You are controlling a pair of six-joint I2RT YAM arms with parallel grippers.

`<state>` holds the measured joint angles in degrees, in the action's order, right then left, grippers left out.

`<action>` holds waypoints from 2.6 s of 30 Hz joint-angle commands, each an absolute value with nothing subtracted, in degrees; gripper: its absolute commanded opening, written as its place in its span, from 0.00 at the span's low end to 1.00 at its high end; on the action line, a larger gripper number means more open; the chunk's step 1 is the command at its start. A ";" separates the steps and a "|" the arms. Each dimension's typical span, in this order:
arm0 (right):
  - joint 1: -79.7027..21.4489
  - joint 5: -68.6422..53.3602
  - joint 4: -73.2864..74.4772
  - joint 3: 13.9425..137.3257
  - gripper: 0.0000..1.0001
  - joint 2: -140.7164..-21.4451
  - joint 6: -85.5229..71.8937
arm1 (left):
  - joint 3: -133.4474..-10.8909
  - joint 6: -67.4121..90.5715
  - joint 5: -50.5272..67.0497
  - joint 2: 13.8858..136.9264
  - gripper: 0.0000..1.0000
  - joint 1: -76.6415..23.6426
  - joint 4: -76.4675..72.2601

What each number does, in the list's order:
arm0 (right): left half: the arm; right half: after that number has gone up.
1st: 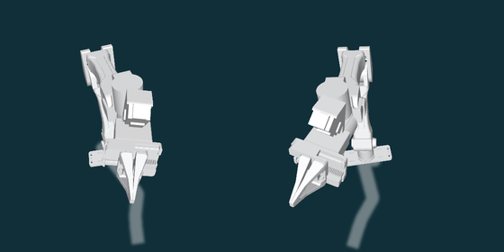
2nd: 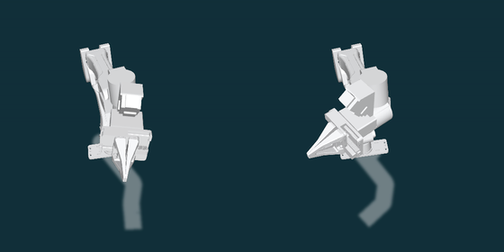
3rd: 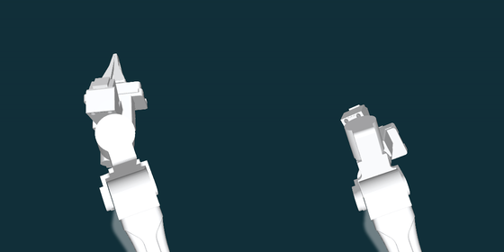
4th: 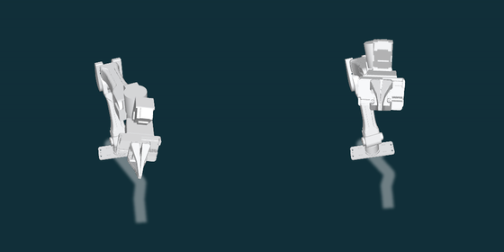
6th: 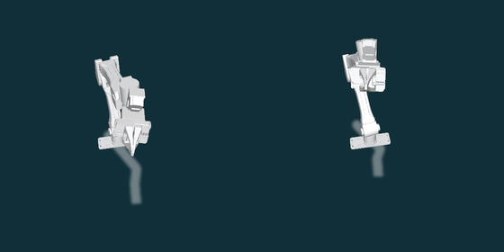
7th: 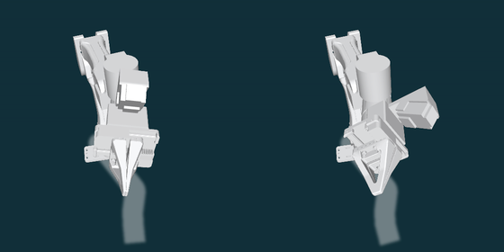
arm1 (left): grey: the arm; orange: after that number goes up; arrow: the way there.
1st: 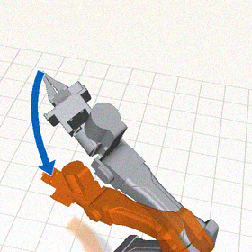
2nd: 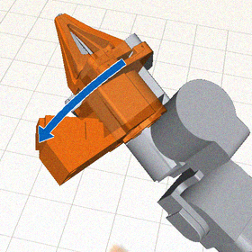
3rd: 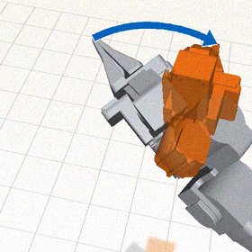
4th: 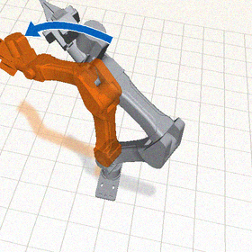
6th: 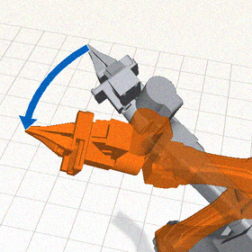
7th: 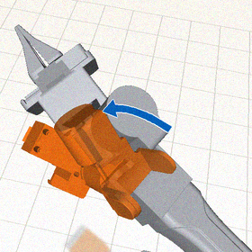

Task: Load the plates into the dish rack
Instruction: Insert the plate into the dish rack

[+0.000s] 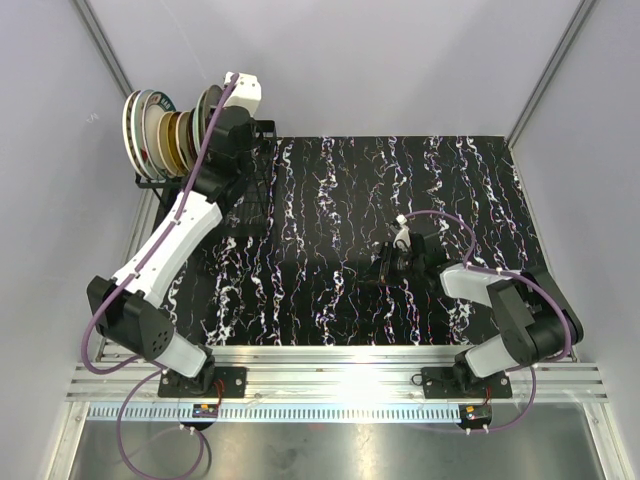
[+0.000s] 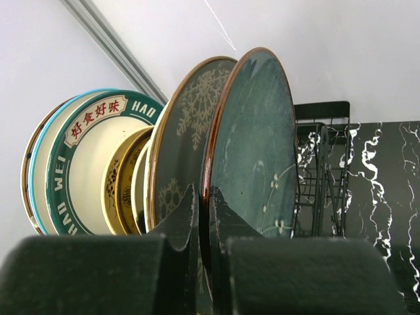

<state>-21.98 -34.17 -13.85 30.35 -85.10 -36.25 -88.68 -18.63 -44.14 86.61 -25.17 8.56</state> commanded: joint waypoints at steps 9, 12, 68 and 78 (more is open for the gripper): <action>-21.80 -35.77 -16.26 32.52 0.24 -86.13 -35.95 | -89.30 -22.67 -48.52 84.90 0.06 -23.91 0.61; -21.71 -35.77 -16.26 32.61 0.25 -86.13 -35.95 | -89.12 -22.94 -48.78 84.99 0.18 -23.82 0.70; -21.80 -2.86 21.50 48.15 0.84 -54.32 -28.39 | -48.53 11.08 -30.58 24.36 0.99 -22.76 25.66; -21.80 16.78 29.97 53.52 1.00 -53.61 -29.71 | -40.87 11.96 -27.25 23.99 0.99 -22.68 24.53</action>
